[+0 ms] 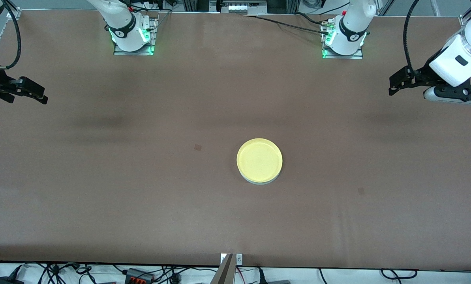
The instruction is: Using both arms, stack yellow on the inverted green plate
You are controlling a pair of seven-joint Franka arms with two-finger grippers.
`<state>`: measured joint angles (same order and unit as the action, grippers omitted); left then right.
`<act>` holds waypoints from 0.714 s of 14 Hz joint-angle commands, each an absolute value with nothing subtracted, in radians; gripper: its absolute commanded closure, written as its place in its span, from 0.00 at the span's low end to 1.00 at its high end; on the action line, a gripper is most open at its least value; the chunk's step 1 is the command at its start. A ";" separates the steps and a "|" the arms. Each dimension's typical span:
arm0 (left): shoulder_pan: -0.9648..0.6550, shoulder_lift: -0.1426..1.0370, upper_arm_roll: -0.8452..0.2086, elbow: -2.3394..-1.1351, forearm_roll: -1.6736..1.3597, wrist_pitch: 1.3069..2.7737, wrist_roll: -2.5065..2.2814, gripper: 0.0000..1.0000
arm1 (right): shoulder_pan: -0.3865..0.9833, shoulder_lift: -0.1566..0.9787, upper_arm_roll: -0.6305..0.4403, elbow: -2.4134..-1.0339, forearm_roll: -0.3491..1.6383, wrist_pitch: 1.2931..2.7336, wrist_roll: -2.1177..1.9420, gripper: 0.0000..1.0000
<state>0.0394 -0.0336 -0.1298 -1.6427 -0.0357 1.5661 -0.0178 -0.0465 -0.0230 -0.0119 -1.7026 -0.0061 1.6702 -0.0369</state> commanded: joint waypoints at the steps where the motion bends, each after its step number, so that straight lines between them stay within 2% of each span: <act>1: 0.038 -0.021 -0.133 -1.611 -0.040 1.542 -0.017 0.00 | -0.063 -0.028 0.003 -1.692 -0.017 1.648 -0.043 0.00; 10: 0.038 -0.021 -0.133 -1.611 -0.040 1.542 -0.017 0.00 | -0.064 -0.021 0.002 -1.704 -0.021 1.664 -0.040 0.00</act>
